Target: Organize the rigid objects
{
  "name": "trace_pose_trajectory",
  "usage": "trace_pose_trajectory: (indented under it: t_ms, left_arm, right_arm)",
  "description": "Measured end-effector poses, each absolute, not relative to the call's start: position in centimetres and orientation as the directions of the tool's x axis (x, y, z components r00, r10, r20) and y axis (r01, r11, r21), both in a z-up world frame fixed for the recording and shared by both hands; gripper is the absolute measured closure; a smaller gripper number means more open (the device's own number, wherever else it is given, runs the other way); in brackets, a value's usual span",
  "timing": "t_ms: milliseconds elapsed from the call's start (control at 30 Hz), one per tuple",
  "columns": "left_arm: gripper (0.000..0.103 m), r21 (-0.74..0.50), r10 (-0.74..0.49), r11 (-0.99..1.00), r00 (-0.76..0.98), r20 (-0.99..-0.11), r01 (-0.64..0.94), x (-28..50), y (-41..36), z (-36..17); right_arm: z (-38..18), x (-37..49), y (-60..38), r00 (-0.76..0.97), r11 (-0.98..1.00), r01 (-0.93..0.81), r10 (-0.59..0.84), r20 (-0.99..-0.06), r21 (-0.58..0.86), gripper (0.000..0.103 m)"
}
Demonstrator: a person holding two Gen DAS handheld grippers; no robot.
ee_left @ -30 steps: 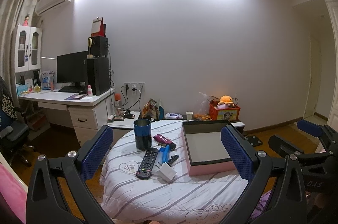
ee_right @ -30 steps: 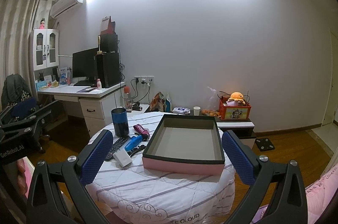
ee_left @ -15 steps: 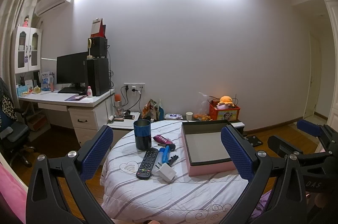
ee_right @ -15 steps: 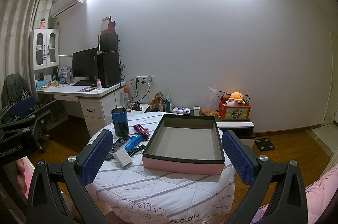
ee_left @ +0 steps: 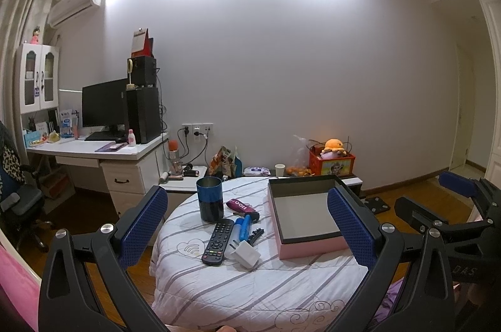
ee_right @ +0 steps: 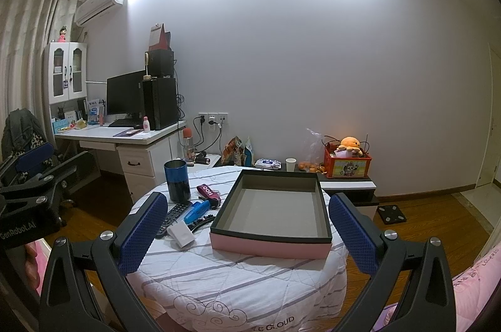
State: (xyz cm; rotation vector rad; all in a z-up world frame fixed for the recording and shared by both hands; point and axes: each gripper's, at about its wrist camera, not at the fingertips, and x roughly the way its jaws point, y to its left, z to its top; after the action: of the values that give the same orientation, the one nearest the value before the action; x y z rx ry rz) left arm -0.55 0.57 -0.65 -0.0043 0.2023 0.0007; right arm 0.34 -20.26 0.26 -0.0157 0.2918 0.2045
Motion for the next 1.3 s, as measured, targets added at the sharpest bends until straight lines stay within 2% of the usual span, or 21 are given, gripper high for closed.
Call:
trace_pose_trajectory:
  t_ms: [1300]
  left_arm:
    - [0.0,0.04,-0.005,0.999,0.974,-0.228,0.015,0.3,-0.9,-0.6]
  right_arm:
    - [-0.4,0.9,-20.7,0.935,0.981,-0.195,0.19,-0.299,0.011,0.0]
